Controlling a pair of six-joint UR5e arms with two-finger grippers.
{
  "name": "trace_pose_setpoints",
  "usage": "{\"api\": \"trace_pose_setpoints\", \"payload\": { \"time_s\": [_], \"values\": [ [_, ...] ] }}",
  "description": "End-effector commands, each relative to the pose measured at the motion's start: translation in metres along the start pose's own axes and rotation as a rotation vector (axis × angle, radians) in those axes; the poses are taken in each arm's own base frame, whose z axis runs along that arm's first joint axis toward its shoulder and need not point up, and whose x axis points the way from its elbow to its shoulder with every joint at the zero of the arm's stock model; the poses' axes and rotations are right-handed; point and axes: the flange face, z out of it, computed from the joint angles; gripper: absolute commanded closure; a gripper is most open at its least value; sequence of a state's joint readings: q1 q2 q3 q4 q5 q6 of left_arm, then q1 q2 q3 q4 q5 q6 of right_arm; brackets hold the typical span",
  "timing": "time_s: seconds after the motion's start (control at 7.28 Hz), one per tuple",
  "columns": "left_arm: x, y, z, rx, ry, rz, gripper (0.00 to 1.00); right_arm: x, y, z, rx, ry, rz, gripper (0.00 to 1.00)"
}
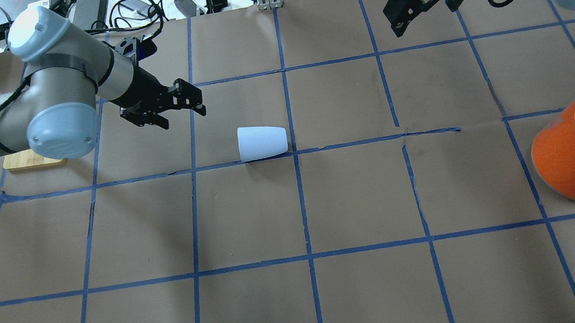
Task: Flip cup
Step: 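Reach the left gripper to the white cup lying on its side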
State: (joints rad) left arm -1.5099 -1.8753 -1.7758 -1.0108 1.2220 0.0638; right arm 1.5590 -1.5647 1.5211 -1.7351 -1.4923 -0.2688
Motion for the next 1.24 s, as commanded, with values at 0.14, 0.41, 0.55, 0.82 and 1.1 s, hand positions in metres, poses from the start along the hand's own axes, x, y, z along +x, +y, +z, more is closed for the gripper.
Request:
{"api": "trace_pose_setpoints", "payload": {
  "time_s": [0.14, 0.41, 0.55, 0.82, 1.1],
  "values": [
    [0.011, 0.003, 0.072, -0.088, 0.097, 0.000, 0.00, -0.003, 0.012, -0.018, 0.010, 0.024, 0.147, 0.00],
    [0.022, 0.006, 0.089, -0.115, 0.096, -0.048, 0.00, 0.001, 0.014, -0.009, -0.010, 0.023, 0.154, 0.00],
    [0.025, 0.007, 0.090, -0.114, 0.097, -0.049, 0.00, 0.002, 0.014, -0.010, -0.006, 0.029, 0.156, 0.00],
    [0.030, 0.008, 0.100, -0.133, 0.131, -0.045, 0.00, 0.000, 0.017, -0.005, -0.033, 0.025, 0.209, 0.00],
    [0.032, 0.008, 0.114, -0.157, 0.207, -0.072, 0.00, 0.000, 0.025, -0.002, -0.093, 0.020, 0.247, 0.00]
  ]
}}
